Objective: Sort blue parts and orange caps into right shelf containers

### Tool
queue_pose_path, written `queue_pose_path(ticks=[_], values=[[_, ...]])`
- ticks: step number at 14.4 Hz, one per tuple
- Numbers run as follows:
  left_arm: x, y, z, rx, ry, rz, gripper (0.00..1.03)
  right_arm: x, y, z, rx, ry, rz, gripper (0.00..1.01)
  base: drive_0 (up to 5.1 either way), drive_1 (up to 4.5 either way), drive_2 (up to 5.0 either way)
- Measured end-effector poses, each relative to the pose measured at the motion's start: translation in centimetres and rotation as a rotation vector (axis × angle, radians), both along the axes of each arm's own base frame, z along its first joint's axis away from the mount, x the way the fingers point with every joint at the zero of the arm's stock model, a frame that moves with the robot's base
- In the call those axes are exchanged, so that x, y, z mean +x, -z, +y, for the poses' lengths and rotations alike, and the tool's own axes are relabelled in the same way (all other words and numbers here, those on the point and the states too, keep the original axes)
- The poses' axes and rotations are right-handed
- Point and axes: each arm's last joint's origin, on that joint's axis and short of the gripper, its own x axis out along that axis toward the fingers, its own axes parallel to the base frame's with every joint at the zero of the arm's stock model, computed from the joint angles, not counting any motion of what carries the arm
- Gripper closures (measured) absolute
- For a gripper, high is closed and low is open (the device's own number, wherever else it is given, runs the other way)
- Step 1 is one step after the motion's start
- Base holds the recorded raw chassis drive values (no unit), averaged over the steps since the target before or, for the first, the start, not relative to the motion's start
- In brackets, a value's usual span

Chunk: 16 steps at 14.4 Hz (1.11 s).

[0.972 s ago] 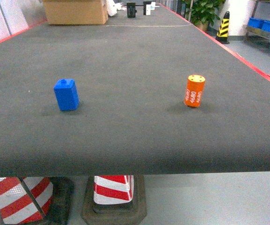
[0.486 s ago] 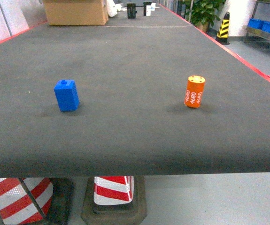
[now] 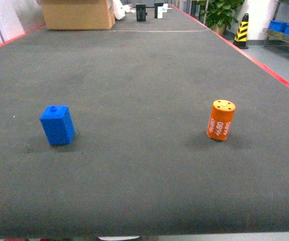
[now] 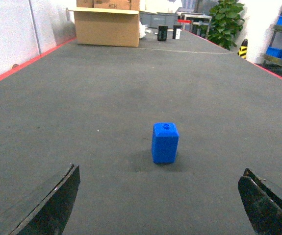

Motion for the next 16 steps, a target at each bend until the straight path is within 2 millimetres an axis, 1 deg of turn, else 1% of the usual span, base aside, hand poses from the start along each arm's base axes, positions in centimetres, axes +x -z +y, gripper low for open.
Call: queue_pose_path(ticks=[10,15,16], values=[[0.00,-0.01,0.00,0.000,0.000,-0.001,0.05,0.00,-0.03,0.00,0.000,0.000,-0.003,0.03,0.0,0.00,0.0],[0.00,0.00,0.00,0.000,0.000,0.000,0.05,0.00,0.00,0.00,0.000,0.000,0.000,0.03,0.0,4.31,-4.3],[0.00,0.01,0.00,0.000,0.000,0.002,0.05,0.00,-0.03,0.00,0.000,0.000,-0.003,0.03,0.0,0.00,0.0]])
